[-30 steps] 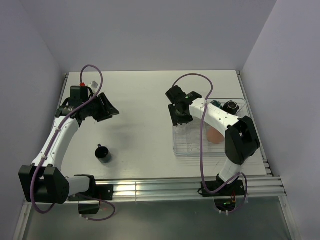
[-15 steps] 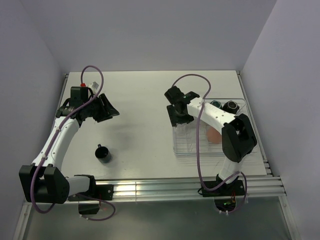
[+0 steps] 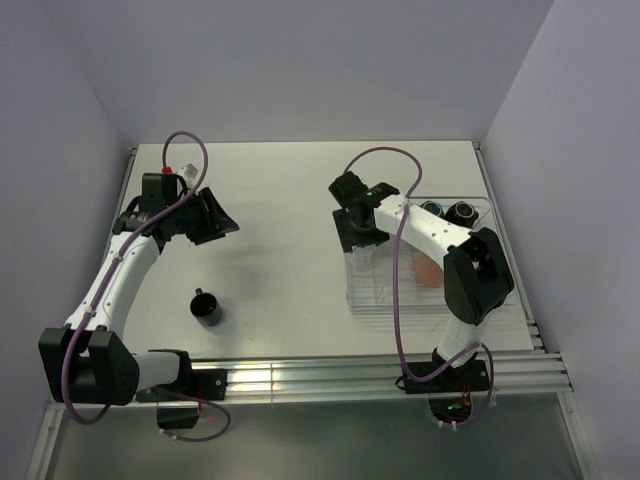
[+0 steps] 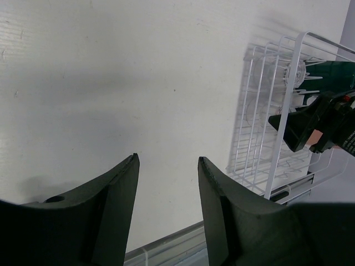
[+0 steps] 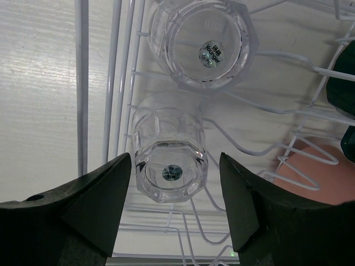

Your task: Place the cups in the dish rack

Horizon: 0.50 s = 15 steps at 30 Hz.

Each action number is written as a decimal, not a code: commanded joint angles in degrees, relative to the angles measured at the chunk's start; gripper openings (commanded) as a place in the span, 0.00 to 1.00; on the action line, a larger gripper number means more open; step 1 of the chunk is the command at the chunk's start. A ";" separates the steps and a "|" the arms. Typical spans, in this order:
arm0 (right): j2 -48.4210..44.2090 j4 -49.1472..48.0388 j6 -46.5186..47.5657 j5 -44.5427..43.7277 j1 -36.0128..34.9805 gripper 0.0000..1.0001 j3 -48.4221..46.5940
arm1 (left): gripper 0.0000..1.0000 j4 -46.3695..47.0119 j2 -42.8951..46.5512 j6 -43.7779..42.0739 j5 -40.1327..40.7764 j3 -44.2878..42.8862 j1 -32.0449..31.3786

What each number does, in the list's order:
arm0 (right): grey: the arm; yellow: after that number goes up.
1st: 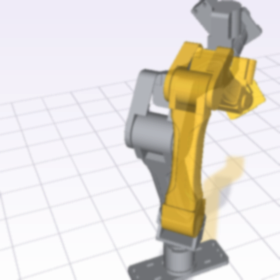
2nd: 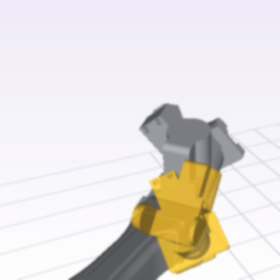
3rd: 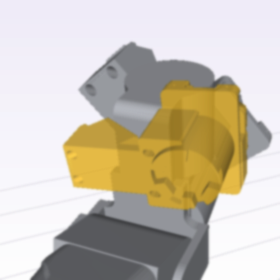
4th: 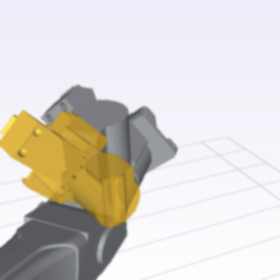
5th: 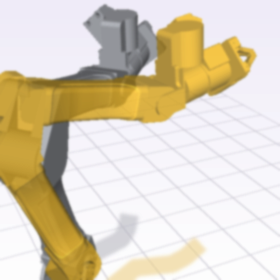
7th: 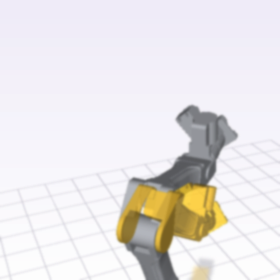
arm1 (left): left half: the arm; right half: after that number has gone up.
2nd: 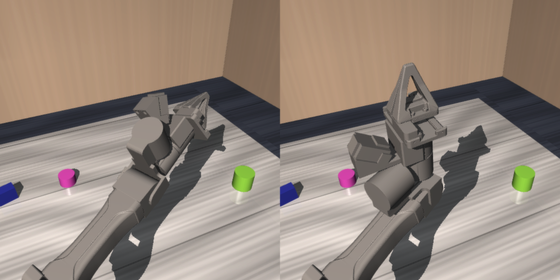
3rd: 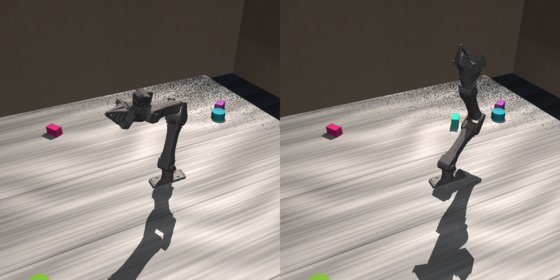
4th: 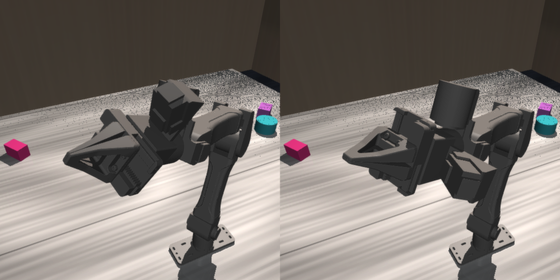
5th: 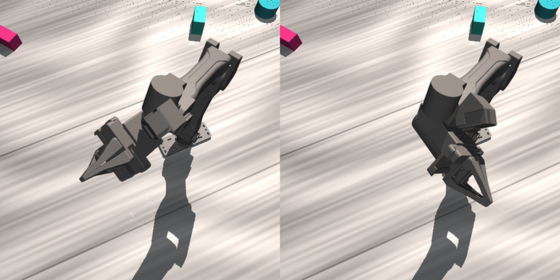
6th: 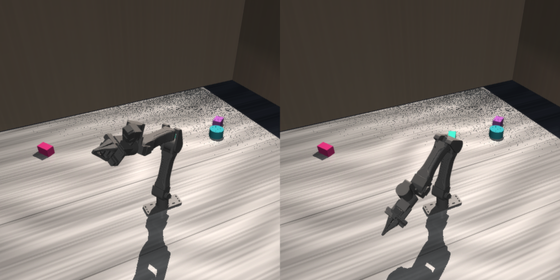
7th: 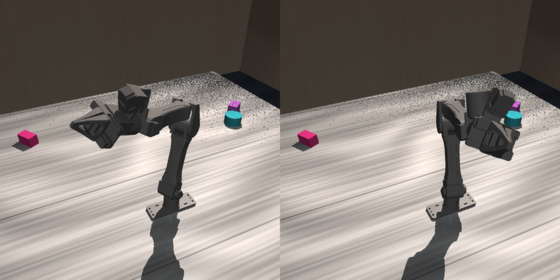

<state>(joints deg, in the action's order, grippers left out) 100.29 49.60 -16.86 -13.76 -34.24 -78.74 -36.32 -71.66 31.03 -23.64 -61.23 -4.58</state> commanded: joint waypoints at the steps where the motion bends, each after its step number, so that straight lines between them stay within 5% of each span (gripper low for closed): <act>1: -3.34 -0.56 0.07 1.19 -0.39 0.73 -2.30 | 0.52 0.90 0.38 -0.53 0.26 -0.56 -0.08; 15: -13.36 -1.09 -0.54 0.57 -0.39 0.73 2.00 | 0.52 -9.55 7.32 4.57 13.26 1.64 -0.08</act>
<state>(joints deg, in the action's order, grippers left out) 91.83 49.30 -16.93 -12.45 -34.26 -78.00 -41.10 -67.99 33.58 -16.10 -60.69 -4.58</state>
